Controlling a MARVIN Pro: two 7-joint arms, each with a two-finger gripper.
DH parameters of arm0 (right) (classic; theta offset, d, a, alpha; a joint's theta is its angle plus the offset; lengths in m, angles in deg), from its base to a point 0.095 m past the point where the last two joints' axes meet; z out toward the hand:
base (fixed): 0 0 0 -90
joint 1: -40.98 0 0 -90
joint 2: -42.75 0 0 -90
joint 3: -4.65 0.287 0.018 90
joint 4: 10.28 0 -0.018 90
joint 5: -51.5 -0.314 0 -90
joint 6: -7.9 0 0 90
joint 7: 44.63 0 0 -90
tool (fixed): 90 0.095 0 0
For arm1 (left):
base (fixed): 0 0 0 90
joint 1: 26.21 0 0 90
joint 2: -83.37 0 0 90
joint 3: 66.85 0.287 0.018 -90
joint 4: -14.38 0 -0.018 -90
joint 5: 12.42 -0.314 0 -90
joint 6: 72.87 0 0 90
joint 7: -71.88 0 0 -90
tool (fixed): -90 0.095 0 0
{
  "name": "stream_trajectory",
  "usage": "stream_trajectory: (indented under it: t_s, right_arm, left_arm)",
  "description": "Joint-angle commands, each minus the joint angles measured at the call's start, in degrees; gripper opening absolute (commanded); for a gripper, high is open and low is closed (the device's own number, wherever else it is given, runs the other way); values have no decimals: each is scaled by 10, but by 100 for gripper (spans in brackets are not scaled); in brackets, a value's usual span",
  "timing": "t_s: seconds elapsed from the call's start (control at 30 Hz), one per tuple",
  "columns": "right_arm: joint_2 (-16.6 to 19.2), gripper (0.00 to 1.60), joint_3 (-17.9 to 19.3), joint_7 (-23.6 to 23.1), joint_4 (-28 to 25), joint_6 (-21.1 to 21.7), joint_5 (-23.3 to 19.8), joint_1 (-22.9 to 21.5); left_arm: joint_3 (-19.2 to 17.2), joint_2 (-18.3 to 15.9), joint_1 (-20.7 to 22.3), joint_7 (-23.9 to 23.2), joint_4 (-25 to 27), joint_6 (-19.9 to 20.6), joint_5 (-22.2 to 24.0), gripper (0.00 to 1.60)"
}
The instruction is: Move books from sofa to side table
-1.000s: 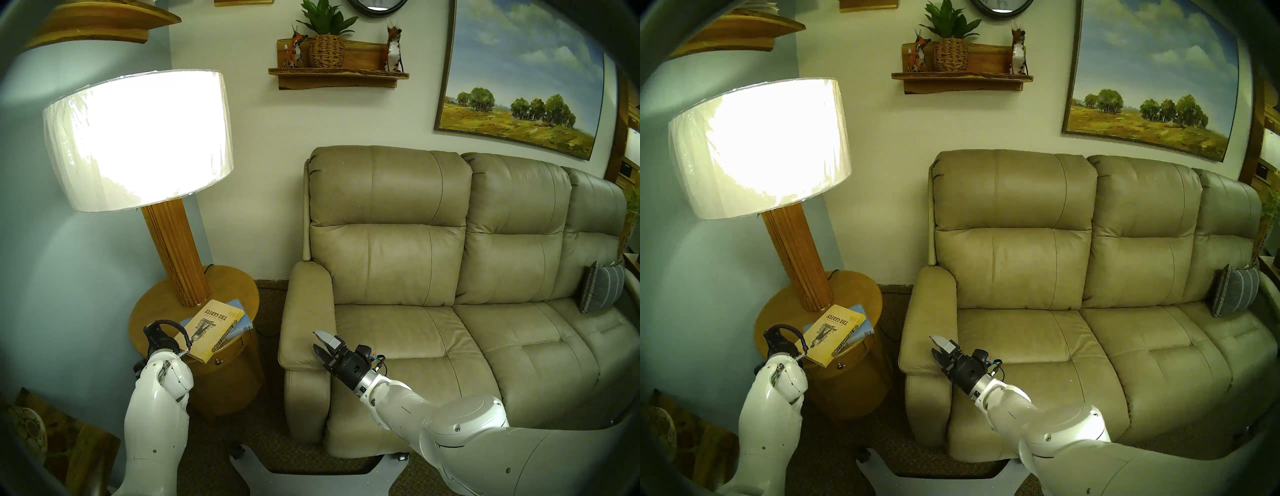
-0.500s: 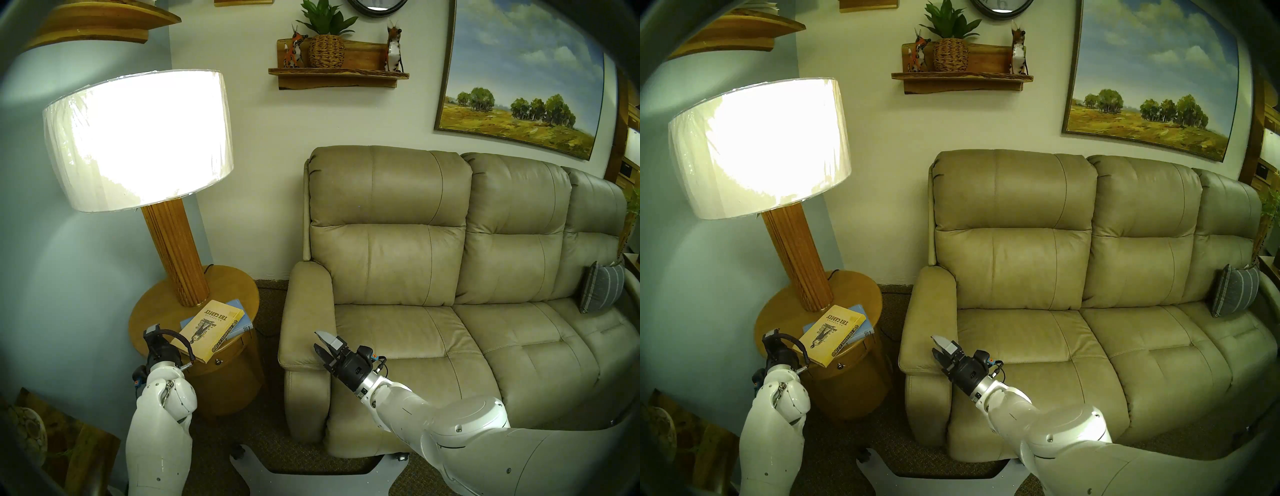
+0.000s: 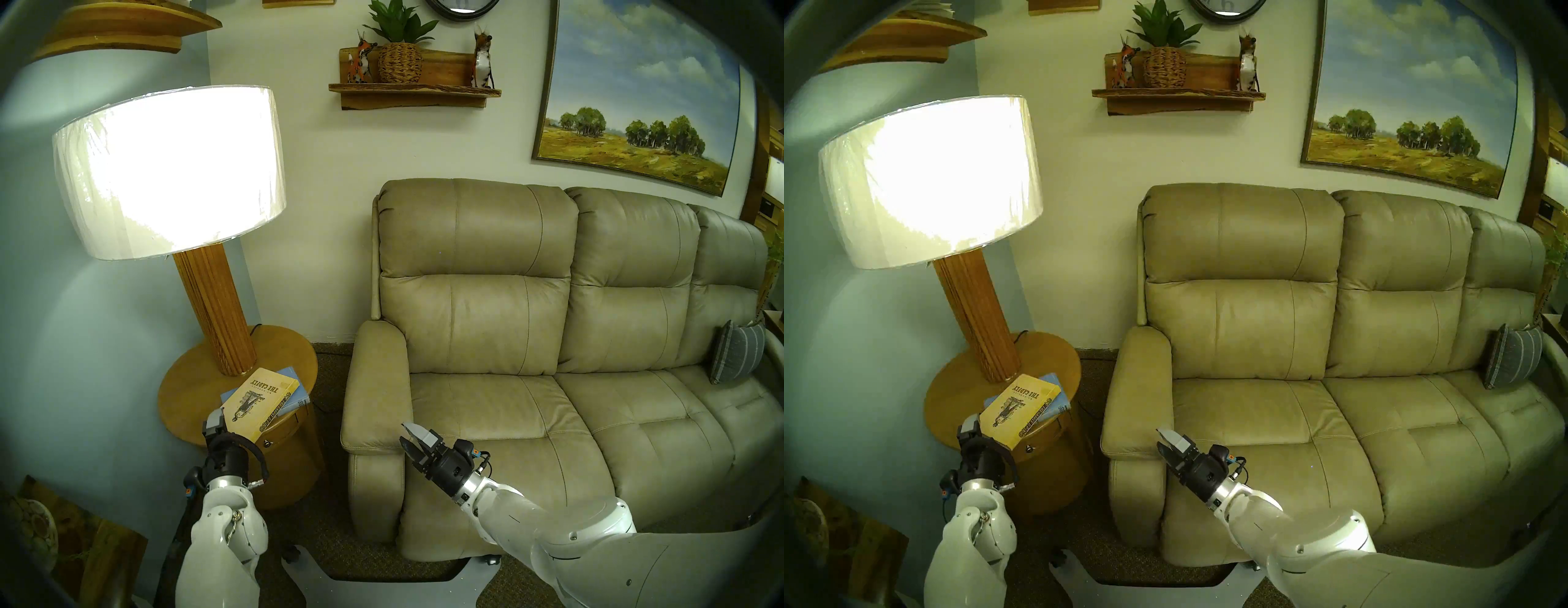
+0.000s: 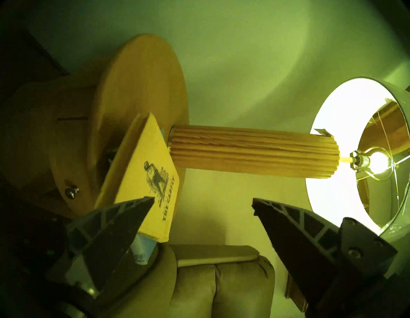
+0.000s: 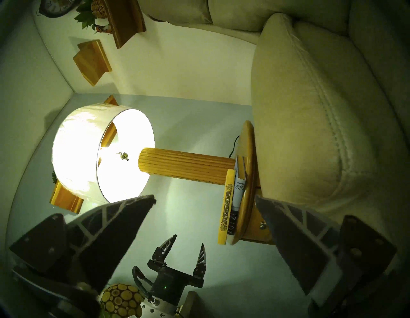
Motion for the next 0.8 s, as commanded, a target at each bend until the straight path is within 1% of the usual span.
stream_trajectory:
  t_s: [0.0, 0.37, 0.77]
  right_arm:
    - [18, 160, -5, -40, 1, -6, 3, 13]
    - [15, 160, 5, -40, 0, -22, -5, 17]
    - [14, 160, 9, -40, 0, -28, -8, 18]
  left_arm:
    - [21, 14, -48, -57, 21, 9, -14, 160]
    - [21, 6, -35, -111, -18, 13, -27, 160]
    - [18, 8, -29, -136, -33, 16, -31, 160]
